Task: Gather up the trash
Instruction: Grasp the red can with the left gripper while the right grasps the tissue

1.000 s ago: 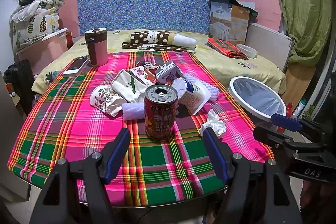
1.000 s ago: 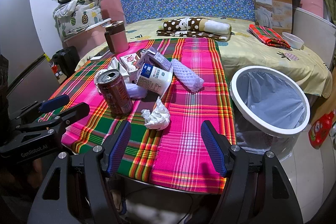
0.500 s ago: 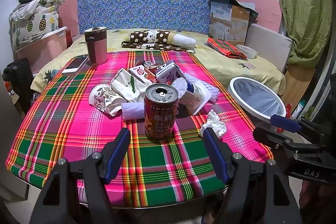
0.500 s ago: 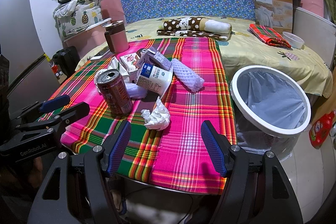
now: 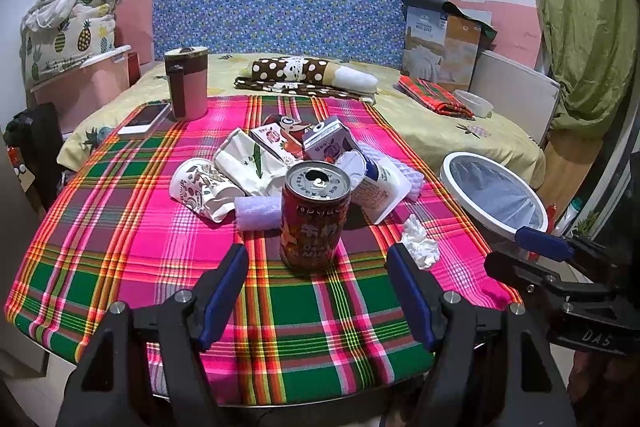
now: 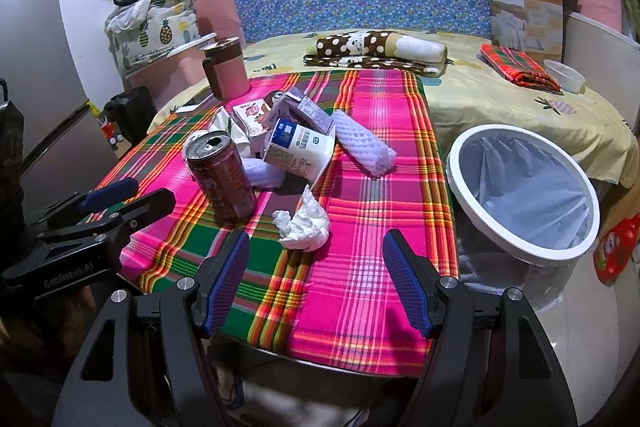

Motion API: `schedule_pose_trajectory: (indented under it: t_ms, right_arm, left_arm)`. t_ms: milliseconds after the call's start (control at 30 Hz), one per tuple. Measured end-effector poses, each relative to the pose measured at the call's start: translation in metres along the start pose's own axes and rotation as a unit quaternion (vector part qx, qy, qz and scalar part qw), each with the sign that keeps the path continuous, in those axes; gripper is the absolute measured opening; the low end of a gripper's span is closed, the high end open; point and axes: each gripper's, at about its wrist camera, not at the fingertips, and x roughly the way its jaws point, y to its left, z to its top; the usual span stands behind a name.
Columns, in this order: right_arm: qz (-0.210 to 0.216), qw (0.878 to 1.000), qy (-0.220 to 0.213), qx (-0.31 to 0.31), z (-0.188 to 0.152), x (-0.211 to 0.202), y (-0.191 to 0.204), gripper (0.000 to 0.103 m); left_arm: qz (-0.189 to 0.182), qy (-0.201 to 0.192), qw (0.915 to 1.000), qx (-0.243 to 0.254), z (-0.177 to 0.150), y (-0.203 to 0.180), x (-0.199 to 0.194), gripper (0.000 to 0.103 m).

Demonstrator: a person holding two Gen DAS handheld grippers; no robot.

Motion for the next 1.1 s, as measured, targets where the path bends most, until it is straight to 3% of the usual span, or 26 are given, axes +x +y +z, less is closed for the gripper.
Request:
schedule_pose_trajectory:
  t_ms: [667,933,1100]
  right_arm:
    - [0.016,0.999,0.036,0.010,0.001,0.032,-0.011,0.070]
    - [0.031,0.998,0.055,0.000,0.003,0.048,-0.005,0.067]
    - [0.039,0.997,0.064,-0.005,0.003,0.056,-0.004,0.058]
  left_arm:
    - [-0.015,0.024,0.9996,-0.004,0.010,0.012,0.058,0.073]
    - [-0.028,0.029,0.9992,0.001,0.013,0.011,0.074,0.056]
    - [-0.029,0.026,0.9992,0.003,0.014,0.011,0.074,0.056]
